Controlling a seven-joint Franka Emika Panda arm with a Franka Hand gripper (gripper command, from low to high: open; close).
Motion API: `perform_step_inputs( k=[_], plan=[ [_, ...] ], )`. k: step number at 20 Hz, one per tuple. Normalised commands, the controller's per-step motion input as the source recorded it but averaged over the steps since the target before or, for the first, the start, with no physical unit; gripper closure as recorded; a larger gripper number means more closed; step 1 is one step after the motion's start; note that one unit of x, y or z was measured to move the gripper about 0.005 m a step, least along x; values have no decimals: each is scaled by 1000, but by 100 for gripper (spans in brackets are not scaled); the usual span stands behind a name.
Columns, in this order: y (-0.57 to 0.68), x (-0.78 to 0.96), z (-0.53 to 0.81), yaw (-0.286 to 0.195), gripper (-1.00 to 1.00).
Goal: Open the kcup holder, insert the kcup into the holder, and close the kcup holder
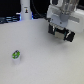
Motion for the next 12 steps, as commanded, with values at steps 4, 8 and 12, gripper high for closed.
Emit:
perform_step_inputs(
  k=[4,8,12],
  plan=[
    [-298,903,217,-50,100],
    [-335,876,180,-46,100],
    [-369,850,170,-51,100]
  ],
)
